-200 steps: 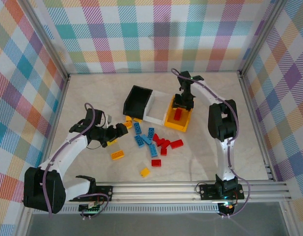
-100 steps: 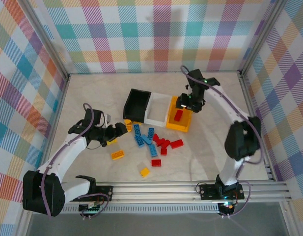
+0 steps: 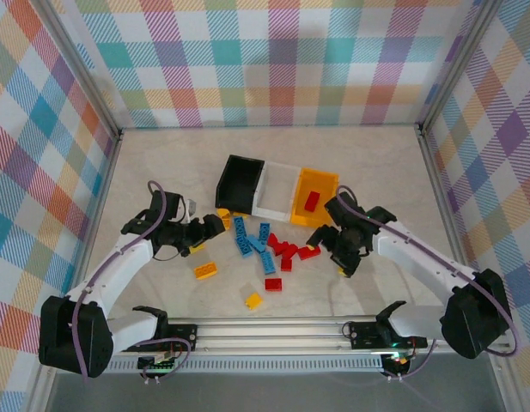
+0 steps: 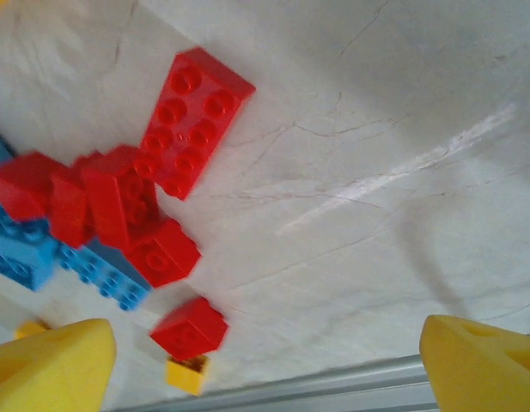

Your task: Sort the legos into containers by color

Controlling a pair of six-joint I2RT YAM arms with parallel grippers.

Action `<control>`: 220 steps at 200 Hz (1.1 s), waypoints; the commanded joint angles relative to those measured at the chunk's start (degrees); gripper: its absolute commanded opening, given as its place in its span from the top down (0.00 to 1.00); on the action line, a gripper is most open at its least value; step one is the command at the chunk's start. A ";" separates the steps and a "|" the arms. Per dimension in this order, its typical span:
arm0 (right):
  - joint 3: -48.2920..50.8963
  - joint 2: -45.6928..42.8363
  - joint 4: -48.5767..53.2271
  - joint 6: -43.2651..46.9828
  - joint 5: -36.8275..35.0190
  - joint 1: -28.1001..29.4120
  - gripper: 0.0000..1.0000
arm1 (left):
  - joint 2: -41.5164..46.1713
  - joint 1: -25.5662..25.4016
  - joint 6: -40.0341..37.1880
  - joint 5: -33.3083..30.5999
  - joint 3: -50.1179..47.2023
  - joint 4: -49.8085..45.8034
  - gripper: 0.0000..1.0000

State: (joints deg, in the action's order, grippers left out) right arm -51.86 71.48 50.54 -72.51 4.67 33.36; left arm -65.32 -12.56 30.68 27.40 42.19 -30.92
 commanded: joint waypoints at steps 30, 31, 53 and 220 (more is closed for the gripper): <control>-6.20 10.65 1.16 -14.35 -1.60 0.03 0.15 | 1.09 -0.89 -1.43 -0.24 1.84 -3.64 0.09; -6.13 10.80 0.97 -14.47 -1.59 0.08 0.15 | 1.17 -0.89 -1.51 -0.33 1.84 -3.76 0.09; -6.53 13.63 -1.73 -15.89 -1.90 0.03 0.20 | 3.06 -0.89 -2.20 -1.35 1.55 -5.35 0.09; -9.41 28.83 -9.14 -18.15 -0.23 0.12 0.27 | 5.49 -0.80 -4.70 -3.05 -0.13 -9.01 0.07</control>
State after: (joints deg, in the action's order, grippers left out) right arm -61.39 99.70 41.32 -89.25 4.10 33.36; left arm -60.55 -12.69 27.18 24.75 42.24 -38.39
